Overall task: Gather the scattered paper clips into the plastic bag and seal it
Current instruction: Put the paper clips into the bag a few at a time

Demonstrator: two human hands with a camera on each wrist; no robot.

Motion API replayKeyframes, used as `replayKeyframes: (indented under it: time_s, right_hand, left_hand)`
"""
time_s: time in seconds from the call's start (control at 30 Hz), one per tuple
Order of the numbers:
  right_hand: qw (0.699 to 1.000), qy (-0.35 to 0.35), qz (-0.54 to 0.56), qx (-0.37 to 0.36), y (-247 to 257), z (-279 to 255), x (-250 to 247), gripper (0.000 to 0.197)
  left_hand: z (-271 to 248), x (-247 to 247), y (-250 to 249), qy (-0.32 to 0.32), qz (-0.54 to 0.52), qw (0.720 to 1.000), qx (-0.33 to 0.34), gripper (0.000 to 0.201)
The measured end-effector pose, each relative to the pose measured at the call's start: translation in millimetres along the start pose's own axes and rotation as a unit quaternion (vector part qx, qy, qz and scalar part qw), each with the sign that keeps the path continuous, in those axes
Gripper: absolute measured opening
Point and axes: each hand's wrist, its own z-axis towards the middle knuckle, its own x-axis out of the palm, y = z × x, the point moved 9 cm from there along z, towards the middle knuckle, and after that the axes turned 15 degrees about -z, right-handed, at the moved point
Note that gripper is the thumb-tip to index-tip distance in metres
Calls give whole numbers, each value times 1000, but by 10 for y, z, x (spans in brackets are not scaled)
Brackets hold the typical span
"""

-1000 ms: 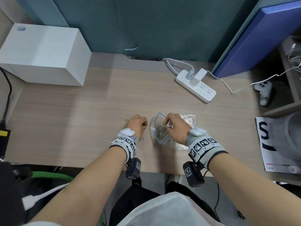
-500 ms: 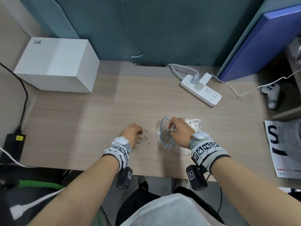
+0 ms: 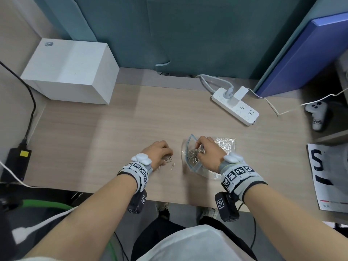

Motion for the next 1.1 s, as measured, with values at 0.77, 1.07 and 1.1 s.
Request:
replayKeyframes:
  time_s: [0.77,1.07,1.1]
  right_hand:
    - [1000,-5,8,3,-8,-19,-31,24]
    - [1000,-5,17,9,-45,-17,-37,23]
    - [1000,-5,18,8,-45,-17,-30,22]
  left_hand:
    - [220,-62,-433,-108,-270,955,-61,21]
    - [101,-107,-66,-113,18,988,-108,70]
    - [86,-85,-64,-115,18,988,-104,68]
